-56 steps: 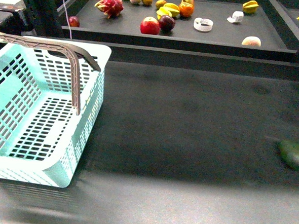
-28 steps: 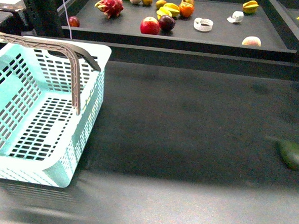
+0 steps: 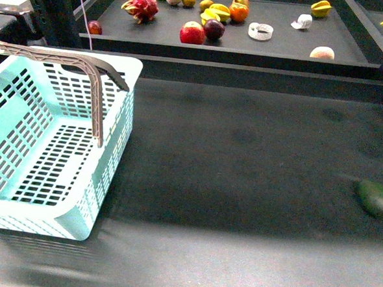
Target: Pick mango with right arm and hold basket with left
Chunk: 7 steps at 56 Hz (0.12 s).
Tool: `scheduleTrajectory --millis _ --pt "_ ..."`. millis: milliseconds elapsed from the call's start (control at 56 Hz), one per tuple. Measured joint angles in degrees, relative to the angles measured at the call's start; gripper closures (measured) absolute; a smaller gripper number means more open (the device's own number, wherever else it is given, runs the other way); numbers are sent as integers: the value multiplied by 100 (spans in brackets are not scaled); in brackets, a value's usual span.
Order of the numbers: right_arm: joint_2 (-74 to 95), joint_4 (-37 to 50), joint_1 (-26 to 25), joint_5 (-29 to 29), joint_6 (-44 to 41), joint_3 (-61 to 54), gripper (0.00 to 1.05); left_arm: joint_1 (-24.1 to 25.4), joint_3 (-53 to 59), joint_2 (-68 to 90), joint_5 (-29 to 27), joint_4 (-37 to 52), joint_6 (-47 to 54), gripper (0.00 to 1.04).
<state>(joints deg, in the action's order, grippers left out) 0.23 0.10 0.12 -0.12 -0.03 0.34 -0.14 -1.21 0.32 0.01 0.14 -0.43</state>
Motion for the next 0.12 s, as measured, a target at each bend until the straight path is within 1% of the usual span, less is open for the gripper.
scheduleTrajectory --millis 125 --pt "0 0 0 0 0 0 8 0 0 0 0 0 0 103"
